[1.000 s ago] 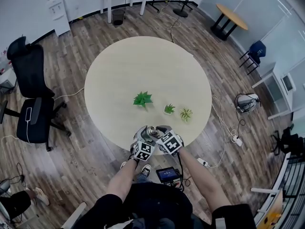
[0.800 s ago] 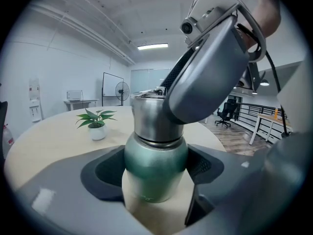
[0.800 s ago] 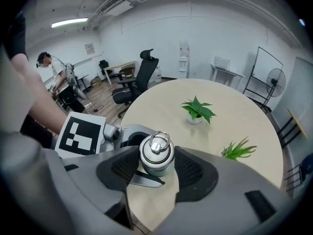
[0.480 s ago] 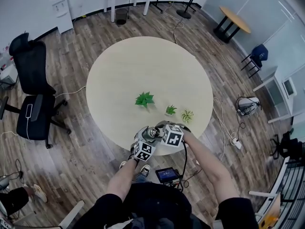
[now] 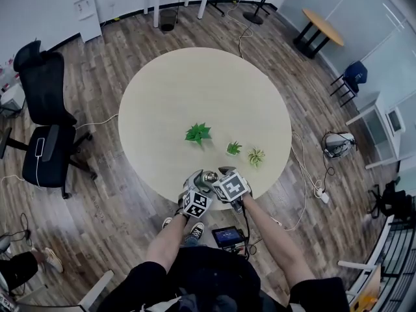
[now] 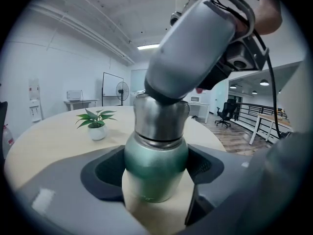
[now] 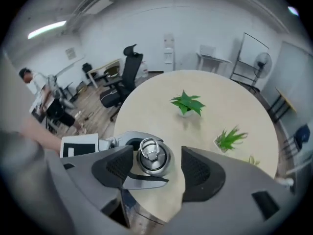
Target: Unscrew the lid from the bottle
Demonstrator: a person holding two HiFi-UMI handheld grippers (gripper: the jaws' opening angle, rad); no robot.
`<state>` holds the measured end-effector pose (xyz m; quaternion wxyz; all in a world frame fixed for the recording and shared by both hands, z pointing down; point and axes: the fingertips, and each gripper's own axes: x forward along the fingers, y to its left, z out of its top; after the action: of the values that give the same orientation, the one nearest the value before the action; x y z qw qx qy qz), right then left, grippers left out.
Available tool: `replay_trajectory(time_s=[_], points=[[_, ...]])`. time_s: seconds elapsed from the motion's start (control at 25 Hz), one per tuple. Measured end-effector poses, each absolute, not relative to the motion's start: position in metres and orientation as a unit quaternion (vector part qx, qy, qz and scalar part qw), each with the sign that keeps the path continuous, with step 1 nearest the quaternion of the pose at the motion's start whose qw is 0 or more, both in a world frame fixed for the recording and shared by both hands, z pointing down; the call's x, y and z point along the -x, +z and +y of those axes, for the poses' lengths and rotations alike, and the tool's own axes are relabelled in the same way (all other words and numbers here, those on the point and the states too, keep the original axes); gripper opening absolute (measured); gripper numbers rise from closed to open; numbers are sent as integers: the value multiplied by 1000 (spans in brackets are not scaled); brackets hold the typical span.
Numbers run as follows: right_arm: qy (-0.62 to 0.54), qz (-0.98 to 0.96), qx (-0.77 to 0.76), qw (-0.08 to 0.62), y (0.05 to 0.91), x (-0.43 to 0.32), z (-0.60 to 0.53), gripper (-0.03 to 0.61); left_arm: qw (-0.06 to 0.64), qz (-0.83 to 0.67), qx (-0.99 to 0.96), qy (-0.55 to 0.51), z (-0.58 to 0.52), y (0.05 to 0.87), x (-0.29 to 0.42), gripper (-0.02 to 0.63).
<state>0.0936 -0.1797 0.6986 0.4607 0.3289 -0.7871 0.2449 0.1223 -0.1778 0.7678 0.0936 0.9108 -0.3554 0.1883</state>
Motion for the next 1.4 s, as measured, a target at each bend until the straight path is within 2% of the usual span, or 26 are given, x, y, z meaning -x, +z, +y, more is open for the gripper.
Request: replay_trajectory(time_s=[0.16,0.24,0.4,0.64,0.8,0.84,0.88,0.92,1.0,1.04,1.16,1.24,1.4], points=[[323,-752,-372,437,709,-94,-174,296,94,-356,-910,189,-178,768,-123,370],[313,-749,-373,450,712,-96,-172,235,95,-356,-910,190,-178,768,-124,370],[248,-781,-312,481,713,-92,-169,233,93,-356,-911,188,-177,768,-123,370],[76,-816,-109,562,713,-90,-159,233,93,-355,-911,187,-177,769,-124,370],[48,-801,-42,595,715,-89,-159,235,94,-353,-911,189,-177,769,-124,370],[58,-801,-46,594,714,-88,-159,254,94,-353,-911,190,-176,769,-124,370],[79,-805,-53,586,713,-86,-158,285,94,-354,-911,190,-176,769,-124,371],[107,-811,-65,571,710,-83,-156,342,95,-354,-911,190,-176,770,-124,370],[158,-828,-114,526,703,-79,-159,376,94,-355,-911,189,-177,769,-124,371],[176,-834,-157,499,698,-80,-164,373,93,-355,-911,189,-178,769,-123,370],[239,-821,-305,420,688,-90,-180,297,93,-355,-911,188,-177,768,-123,371],[298,-797,-363,381,689,-94,-179,301,93,-355,-911,188,-177,768,-123,371],[359,-754,-415,360,702,-98,-176,291,94,-354,-911,189,-177,769,-123,371]])
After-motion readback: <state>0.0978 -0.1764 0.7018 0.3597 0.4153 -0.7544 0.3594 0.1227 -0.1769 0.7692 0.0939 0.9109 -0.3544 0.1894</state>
